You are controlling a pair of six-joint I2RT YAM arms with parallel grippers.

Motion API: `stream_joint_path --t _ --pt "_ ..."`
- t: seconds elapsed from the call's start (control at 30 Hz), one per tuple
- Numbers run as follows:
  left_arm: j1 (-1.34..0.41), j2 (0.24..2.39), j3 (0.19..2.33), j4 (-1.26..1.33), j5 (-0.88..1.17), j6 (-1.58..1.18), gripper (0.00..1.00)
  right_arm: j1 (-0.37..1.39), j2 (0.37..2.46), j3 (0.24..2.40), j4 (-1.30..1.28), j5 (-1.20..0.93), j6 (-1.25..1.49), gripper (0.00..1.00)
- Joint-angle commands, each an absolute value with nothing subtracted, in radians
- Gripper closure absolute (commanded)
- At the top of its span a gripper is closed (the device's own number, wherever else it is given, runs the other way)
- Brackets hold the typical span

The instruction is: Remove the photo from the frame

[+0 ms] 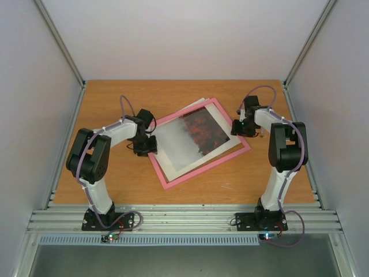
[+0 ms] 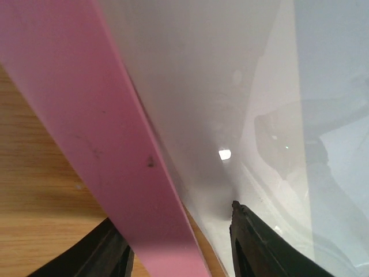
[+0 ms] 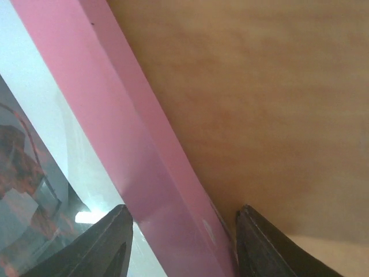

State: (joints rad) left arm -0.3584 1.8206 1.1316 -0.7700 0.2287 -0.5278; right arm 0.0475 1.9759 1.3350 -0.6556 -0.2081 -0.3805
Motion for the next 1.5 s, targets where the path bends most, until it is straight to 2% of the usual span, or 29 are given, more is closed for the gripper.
stream_joint_path --t 0.0,0.3,0.53,0.73,0.87,1.03,1.47 --pt "-0.389 1.865 1.169 -0.732 0.279 -0.486 0.57 0.058 1.892 1.205 -0.696 -0.226 -0.295 0.51" --pt "-0.393 1.819 1.182 -0.757 0.239 -0.476 0.69 0.058 1.758 1.112 -0.657 -0.168 -0.261 0.61" --pt "-0.393 1.753 1.175 -0.772 0.202 -0.483 0.75 0.060 1.697 1.093 -0.649 -0.152 -0.255 0.70" --pt "-0.393 1.732 1.144 -0.764 0.188 -0.506 0.74 0.063 1.624 1.054 -0.619 -0.162 -0.244 0.84" --pt "-0.393 1.715 1.124 -0.759 0.168 -0.528 0.67 0.063 1.602 1.053 -0.635 -0.203 -0.224 0.98" --pt "-0.393 1.686 1.096 -0.753 0.140 -0.551 0.59 0.065 1.574 1.029 -0.635 -0.252 -0.176 0.99" --pt "-0.374 1.715 1.094 -0.757 0.059 -0.532 0.55 0.081 1.536 0.984 -0.616 -0.293 -0.207 0.99"
